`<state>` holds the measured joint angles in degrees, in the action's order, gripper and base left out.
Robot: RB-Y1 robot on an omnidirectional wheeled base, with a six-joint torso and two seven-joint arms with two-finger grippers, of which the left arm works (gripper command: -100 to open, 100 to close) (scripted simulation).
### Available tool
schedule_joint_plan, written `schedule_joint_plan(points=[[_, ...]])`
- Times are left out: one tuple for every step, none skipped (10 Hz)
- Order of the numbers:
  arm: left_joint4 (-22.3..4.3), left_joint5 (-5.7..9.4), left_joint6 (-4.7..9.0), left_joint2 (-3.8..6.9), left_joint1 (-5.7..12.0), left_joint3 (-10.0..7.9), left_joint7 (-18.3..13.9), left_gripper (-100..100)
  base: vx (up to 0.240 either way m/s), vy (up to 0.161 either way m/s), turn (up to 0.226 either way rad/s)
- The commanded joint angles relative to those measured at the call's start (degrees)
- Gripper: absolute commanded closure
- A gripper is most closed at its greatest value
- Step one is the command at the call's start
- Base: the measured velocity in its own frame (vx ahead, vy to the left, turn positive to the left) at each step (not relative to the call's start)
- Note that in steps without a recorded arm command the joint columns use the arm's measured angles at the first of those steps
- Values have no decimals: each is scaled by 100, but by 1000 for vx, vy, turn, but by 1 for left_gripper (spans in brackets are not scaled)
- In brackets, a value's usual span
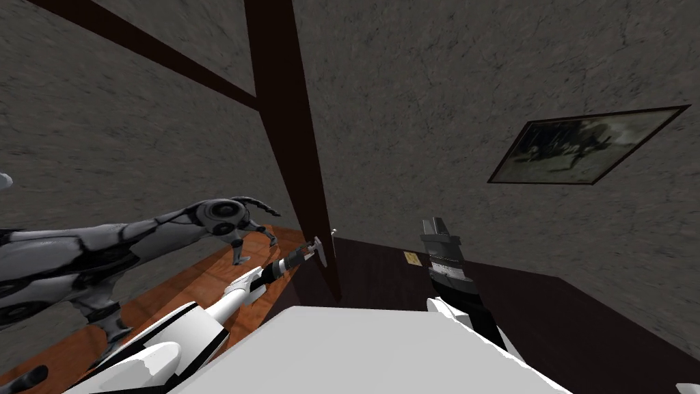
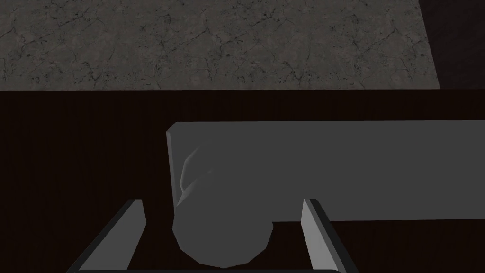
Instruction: Push the door open
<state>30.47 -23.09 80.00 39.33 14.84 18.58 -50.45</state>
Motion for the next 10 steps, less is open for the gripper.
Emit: schedule_joint_plan(points=[[-17, -2, 25, 2, 1, 1, 7, 100, -4, 9, 3], [-17, -2, 25, 2, 1, 1, 7, 100, -21, 32, -23], [-17, -2, 25, 2, 1, 1, 7, 100, -18, 27, -10], [-17, -2, 25, 2, 1, 1, 7, 100, -13, 17, 11], [-17, -2, 25, 2, 1, 1, 7, 100, -8, 9, 16], [-17, -2, 25, 2, 1, 1, 7, 100, 0, 0, 0], [-62, 60, -175, -46, 43, -52, 41, 100, 8, -86, 1], [-76, 87, -247, -65, 63, -76, 52, 100, 27, -132, 2], [-110, 150, -420, -109, 112, -133, 80, 100, 40, -155, -23], [-128, 185, -514, -132, 138, -163, 95, 100, 37, -135, -16]])
